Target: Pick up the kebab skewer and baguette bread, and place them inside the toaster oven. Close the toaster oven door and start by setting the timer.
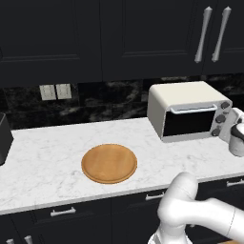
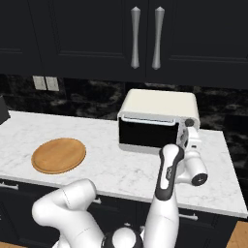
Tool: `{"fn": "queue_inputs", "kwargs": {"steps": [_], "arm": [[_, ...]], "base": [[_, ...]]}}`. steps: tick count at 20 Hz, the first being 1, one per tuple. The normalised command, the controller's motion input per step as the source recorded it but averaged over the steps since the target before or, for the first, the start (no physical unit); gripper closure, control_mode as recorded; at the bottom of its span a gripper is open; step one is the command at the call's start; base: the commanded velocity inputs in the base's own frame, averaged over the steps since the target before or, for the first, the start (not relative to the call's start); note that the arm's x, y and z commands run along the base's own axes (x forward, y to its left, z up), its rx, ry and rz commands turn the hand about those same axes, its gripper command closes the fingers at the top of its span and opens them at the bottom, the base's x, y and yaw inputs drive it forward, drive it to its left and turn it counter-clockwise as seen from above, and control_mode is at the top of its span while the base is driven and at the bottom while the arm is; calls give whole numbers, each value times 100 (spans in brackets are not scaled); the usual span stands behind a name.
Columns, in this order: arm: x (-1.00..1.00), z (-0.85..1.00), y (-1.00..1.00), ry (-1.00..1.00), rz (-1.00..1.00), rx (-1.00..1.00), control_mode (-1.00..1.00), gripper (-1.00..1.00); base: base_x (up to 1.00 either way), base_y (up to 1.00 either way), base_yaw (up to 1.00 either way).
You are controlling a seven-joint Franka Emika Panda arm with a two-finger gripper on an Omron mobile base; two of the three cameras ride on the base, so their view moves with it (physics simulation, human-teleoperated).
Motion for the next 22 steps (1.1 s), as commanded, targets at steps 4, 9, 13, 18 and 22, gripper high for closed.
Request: {"fn": "queue_inputs", "kwargs": {"steps": [4, 9, 13, 18, 22], "arm": [[21, -17, -11, 1, -2, 0, -100, -100], [8, -6, 0, 0, 0, 0, -100, -100], [5, -15, 0, 1, 0, -1, -100, -100], [19, -7, -6, 0, 0, 0, -100, -100], [22, -1, -8, 0, 0, 0, -100, -100]], "base": [[0, 0, 0], [0, 0, 0], [0, 0, 0], [0, 0, 0], [0, 0, 0]]}}
